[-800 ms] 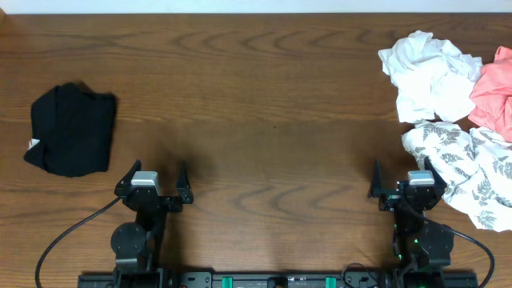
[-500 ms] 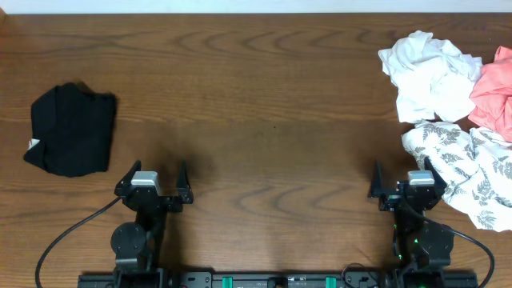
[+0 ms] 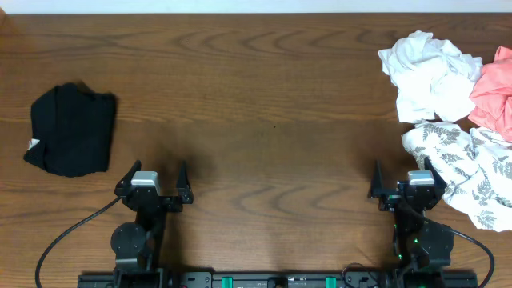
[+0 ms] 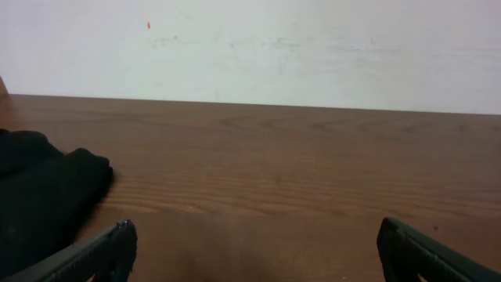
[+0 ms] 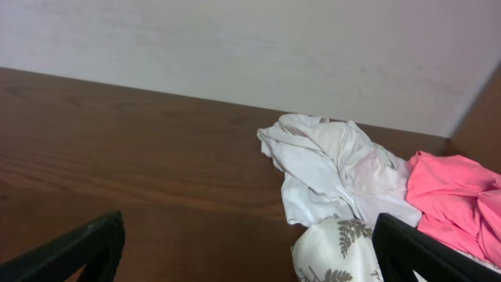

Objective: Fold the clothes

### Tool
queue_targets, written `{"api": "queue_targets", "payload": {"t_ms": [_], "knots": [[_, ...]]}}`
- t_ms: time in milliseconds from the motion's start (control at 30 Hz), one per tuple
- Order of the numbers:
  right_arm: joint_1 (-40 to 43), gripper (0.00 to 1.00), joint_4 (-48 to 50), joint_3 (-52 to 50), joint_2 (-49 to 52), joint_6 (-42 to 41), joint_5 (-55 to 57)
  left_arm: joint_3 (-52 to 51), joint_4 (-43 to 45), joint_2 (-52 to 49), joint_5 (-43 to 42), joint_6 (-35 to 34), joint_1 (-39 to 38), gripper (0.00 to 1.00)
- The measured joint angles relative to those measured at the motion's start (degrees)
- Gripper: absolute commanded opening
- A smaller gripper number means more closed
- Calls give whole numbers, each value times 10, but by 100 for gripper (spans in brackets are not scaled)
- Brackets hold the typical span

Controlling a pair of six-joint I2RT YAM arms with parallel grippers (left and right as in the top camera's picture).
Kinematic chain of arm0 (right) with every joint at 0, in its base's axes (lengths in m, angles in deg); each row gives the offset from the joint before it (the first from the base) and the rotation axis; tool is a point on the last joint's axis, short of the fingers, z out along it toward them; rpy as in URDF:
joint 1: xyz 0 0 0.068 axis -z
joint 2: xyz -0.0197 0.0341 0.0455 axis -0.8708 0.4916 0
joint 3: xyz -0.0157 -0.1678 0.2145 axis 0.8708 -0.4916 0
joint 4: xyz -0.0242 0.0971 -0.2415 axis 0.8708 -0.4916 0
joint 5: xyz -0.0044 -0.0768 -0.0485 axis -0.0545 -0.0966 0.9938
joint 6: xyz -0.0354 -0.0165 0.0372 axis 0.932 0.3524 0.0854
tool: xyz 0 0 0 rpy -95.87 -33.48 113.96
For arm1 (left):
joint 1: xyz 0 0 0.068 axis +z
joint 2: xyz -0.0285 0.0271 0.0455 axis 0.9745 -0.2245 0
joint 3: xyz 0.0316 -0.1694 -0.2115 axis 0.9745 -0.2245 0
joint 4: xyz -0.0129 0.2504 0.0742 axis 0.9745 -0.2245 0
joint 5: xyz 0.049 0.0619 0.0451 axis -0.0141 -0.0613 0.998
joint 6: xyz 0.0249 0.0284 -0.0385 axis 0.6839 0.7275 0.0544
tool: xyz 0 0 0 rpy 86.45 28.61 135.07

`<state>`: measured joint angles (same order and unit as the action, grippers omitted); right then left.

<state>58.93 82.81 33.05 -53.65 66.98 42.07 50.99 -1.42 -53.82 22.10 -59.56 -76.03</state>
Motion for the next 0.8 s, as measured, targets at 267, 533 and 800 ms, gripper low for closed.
{"api": "queue_targets", "payload": {"t_ms": [267,533,800], "knots": [[0,99,0,0,0,0,0,0,0,0,0,0,0,98],[0,99,0,0,0,0,0,0,0,0,0,0,0,98],[0,99,7,0,0,0,0,0,0,0,0,0,0,98]]}}
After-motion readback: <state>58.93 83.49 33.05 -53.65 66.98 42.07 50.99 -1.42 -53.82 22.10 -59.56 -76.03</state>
